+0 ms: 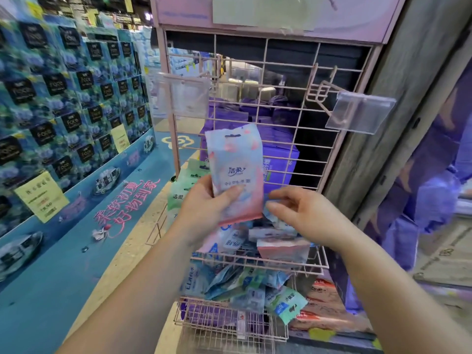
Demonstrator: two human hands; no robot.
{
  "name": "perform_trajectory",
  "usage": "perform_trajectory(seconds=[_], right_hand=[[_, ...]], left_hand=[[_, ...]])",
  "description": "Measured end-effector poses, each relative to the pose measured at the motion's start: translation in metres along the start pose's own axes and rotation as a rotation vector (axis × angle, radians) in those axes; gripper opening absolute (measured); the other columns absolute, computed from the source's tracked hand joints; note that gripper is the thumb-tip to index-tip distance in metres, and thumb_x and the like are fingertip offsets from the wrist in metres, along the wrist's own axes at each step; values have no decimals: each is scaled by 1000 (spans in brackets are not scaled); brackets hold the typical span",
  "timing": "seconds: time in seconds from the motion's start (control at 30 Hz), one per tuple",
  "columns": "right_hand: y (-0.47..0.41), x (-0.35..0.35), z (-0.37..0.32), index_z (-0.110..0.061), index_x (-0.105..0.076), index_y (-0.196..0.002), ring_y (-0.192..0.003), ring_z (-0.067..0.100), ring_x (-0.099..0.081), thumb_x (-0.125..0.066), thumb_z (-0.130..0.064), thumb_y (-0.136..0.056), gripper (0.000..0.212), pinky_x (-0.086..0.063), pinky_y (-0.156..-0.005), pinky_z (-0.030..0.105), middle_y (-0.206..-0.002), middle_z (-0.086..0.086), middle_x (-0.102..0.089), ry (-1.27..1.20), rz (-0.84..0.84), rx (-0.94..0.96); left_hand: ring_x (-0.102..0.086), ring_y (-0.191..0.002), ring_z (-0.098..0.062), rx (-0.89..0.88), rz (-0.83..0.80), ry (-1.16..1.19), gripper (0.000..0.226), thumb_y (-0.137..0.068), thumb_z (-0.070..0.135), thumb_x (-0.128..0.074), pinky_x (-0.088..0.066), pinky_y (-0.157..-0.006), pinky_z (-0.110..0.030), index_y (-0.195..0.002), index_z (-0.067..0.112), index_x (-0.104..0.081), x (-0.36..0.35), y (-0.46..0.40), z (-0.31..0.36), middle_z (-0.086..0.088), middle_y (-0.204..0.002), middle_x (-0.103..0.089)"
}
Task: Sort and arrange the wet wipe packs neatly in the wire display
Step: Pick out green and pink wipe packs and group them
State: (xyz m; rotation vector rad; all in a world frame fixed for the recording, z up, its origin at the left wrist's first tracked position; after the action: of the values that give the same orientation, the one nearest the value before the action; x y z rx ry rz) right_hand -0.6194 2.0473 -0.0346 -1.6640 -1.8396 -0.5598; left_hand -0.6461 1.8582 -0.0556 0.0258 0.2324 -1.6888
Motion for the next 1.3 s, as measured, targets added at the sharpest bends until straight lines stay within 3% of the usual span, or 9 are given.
perform_trajectory(seconds=[0.1, 0.23, 0.5, 0.73, 0.8, 0.9, 1.0, 1.17, 1.3], right_hand=[[10, 11, 7, -34, -65, -103, -81, 4, -60, -65, -51, -78, 31, -49, -80, 24, -93, -13, -66, 437, -138, -69], [4, 2, 7, -37, -63, -68, -73, 7, -59, -60, -39, -84, 17, -51, -77, 31, -78, -13, -69, 545, -112, -22], [-9, 41, -23, -19, -53, -78, -56, 9, -46, -51, -24, -94, 17, -41, -60, 30, -59, -7, -52, 42, 279, 216], [-34, 30, -33, -12, -56, -88, -52, 4, -41, -48, -24, -96, 16, -32, -52, 14, -61, -8, -48, -67, 557, 196], [-36, 23, -42, -13, -56, -90, -55, 2, -45, -48, -23, -96, 14, -33, -53, 14, -62, -10, -50, -102, 656, 199], [-37, 13, -51, -21, -55, -95, -60, 0, -47, -48, -26, -95, 8, -33, -57, 18, -68, -13, -52, -115, 718, 207], [-28, 29, -41, -29, -54, -94, -66, 2, -52, -50, -38, -92, 9, -48, -67, 24, -80, -11, -59, -230, 611, 130], [32, 31, 13, -33, -62, -101, -75, 0, -58, -75, -50, -68, 39, -48, -72, 19, -95, -13, -64, 306, -216, -60], [36, 11, 38, -32, -67, -78, -66, -1, -57, -78, -26, -73, 14, -48, -67, 23, -75, -13, -66, 198, 16, 21]], left_hand=[[-72, -85, -18, -4, 39, 20, 31, -71, 19, -76, -54, -83, -42, -98, 19, -61, 15, -7, -2, 0, -92, -77], [-71, -90, -21, -38, 15, -9, 32, -71, 23, -73, -54, -90, -47, -101, 19, -62, 13, -12, -3, -2, -98, -76], [-70, -99, -23, -71, -60, -109, 20, -84, 24, -68, -54, -89, -49, -102, 27, -60, 5, -20, 1, -3, -106, -73], [-56, -73, 9, -25, -143, -197, 29, -85, 57, -53, -44, -69, -12, -84, 28, -52, -13, -3, 13, 24, -77, -63], [-66, -86, -7, -1, -187, -197, 51, -70, 61, -69, -53, -80, -28, -98, 21, -56, -23, -1, 7, 9, -96, -71], [-71, -96, -24, 27, -145, -93, 50, -70, 29, -79, -57, -85, -42, -110, 11, -55, -24, -4, 0, -10, -107, -72], [-71, -94, -26, 40, -121, -42, 40, -79, 13, -73, -57, -84, -43, -114, 10, -55, -12, -10, 0, -11, -107, -72], [-73, -80, -15, 24, -90, 77, 44, -65, 23, -71, -59, -67, -30, -107, 16, -59, 13, -14, 1, 0, -90, -77], [-73, -85, -17, 6, -87, 41, 52, -63, 28, -72, -57, -72, -35, -111, 13, -58, 13, -16, 1, -1, -96, -76]])
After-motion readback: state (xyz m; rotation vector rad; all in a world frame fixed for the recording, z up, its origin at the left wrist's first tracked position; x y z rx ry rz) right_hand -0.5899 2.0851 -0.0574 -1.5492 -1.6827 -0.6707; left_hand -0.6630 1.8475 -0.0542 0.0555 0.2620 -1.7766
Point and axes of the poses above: each hand's wrist, its own y-axis away from the middle knuckle, its own x-axis out of the back of the hand, z = x × y, the point moved 3 cm from there along -y, towards the middle knuckle
